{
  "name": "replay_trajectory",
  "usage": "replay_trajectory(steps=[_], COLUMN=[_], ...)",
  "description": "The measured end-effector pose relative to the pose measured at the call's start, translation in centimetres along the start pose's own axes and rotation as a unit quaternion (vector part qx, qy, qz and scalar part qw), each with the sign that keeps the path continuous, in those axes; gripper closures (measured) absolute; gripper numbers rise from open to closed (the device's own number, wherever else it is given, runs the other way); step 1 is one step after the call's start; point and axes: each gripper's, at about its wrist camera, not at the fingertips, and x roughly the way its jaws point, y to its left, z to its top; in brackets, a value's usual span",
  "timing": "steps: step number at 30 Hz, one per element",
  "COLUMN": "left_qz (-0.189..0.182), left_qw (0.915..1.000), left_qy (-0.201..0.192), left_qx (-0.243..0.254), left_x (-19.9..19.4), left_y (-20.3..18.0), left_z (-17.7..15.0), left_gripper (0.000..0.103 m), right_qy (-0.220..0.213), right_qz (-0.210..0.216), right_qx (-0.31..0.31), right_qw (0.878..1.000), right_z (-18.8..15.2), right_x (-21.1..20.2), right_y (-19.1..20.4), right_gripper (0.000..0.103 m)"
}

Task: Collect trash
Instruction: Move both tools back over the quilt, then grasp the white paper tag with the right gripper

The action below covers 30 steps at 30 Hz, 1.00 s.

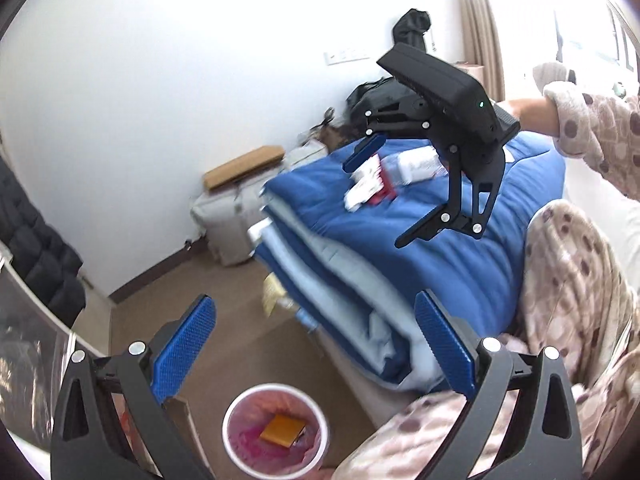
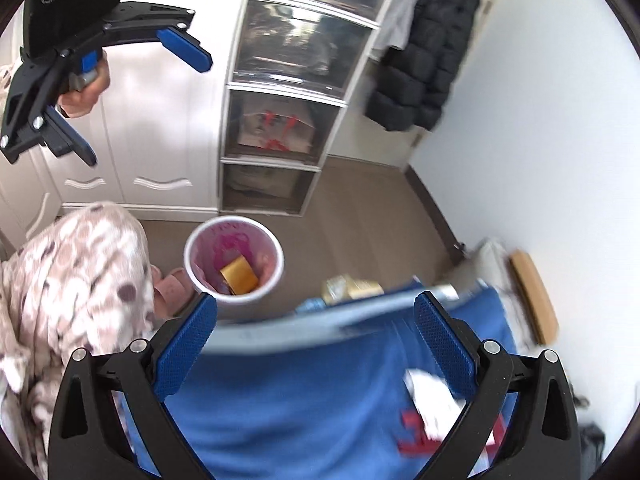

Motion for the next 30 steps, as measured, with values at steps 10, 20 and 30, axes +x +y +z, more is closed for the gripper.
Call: replay_trajectory(steps=[10,20,30], left_qz=[-0.089,-0.14,-0.091], left_qw=[0.9945,0.9887,0.9943], left_qy=[-0.045,-0.028,0.041], left_qx=[0.03,0.046,0.035], left_x=[5.6,13.1,20.1], left_y=[-8.7,-17.4,-21.2], left_z=[7.6,12.5,13.1], left_gripper=[0.005,0.005,0.005], right_qy=[0.06,0.128,0.187], right_qz=[-0.111,-0.174,-0.209], right_qx=[0.118,0.235,0.217], right_qw=[0.985,0.948,0.935], right_z=[-15.6,-31.9,-37.9], right_x=[-10.3,-17.6,-14.5], right_y=[-6.0,-9.2,-8.7], right_gripper=[0.007,0.007,0.007])
